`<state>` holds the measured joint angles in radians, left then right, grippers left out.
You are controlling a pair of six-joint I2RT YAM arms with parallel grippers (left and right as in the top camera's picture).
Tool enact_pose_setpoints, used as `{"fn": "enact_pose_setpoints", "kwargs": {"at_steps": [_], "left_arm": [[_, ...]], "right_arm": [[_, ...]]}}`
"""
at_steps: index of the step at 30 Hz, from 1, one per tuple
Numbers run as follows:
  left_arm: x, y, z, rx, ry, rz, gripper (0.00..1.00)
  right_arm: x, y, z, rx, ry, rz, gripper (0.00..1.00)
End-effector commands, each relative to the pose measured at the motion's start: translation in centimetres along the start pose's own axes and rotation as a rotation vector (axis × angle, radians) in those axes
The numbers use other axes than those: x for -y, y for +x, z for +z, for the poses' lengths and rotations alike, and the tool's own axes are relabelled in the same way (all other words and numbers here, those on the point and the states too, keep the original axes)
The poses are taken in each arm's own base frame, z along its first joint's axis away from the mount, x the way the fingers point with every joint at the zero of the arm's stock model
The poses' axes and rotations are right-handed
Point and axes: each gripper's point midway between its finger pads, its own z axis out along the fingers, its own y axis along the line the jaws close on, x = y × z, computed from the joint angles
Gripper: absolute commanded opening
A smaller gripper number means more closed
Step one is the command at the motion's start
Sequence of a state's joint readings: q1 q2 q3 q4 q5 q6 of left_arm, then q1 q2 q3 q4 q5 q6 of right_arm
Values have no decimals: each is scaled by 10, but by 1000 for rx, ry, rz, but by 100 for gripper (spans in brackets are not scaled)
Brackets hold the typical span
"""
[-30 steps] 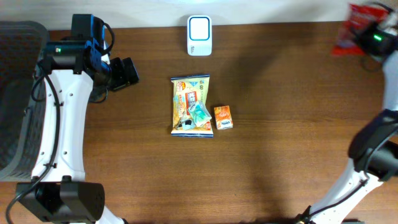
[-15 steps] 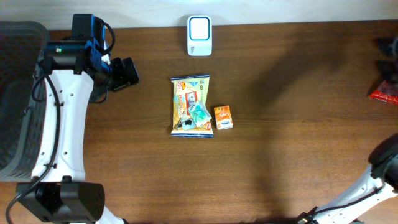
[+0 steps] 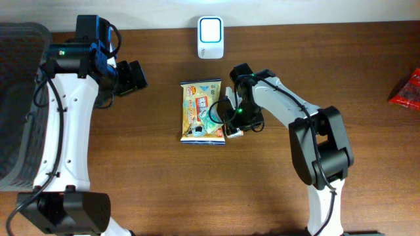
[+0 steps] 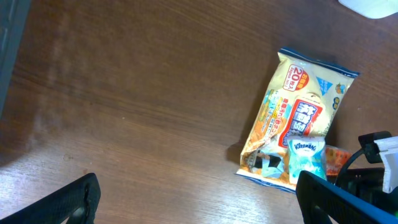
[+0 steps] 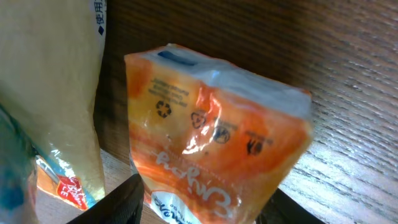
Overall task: Scan the item barcode
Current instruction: 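Grasp the orange tissue pack with the right gripper, then hold the orange pack to the scanner, then drop it at right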
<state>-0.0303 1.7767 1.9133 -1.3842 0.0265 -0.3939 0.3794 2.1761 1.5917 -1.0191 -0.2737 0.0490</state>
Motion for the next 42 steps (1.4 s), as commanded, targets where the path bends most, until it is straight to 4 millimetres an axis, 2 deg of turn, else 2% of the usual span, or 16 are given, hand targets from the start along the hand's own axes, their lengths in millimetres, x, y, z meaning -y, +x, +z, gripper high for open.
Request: {"fn": "enact_pose_setpoints", "kwargs": {"at_steps": [1, 2, 3, 7, 10, 12, 17, 19, 22, 25, 27, 30, 32, 35, 39, 42], "left_arm": [[1, -1, -2, 6, 6, -10, 99], [1, -1, -2, 6, 6, -10, 99], [1, -1, -2, 6, 6, -10, 99], [1, -1, -2, 6, 6, -10, 99], [1, -1, -2, 6, 6, -10, 99], [1, -1, -2, 6, 6, -10, 99], [1, -1, -2, 6, 6, -10, 99], [1, -1, -2, 6, 6, -10, 99], [1, -1, -2, 6, 6, -10, 99], [1, -1, -2, 6, 6, -10, 99], [1, -1, -2, 6, 6, -10, 99], [1, -1, -2, 6, 6, -10, 99], [1, -1, -2, 6, 6, -10, 99], [1, -1, -2, 6, 6, -10, 99], [1, -1, -2, 6, 6, -10, 99], [1, -1, -2, 6, 6, -9, 99]], "right_arm": [[10, 2, 3, 6, 50, 14, 50], [10, 0, 2, 14, 49, 39, 18], [9, -2, -1, 19, 31, 44, 4], [-1, -13, -89, 21, -248, 185, 4], [-36, -21, -194, 73, -819, 320, 4], [-34, -16, -226, 57, -1016, 423, 4], [-21, -23, -216, 219, -910, 158, 4], [24, -51, -161, 262, -421, 110, 4], [59, -125, -161, 535, 61, 115, 4], [45, -199, -218, 925, 350, 12, 4], [15, -232, -229, 1044, 485, -249, 4], [-2, -264, -206, 1084, 608, -494, 28], [5, -278, -175, 1059, 672, -592, 4], [17, -284, -136, 959, 756, -743, 4], [22, -289, -145, 969, 842, -788, 4], [67, -280, -230, 1095, 1053, -393, 4]]}}
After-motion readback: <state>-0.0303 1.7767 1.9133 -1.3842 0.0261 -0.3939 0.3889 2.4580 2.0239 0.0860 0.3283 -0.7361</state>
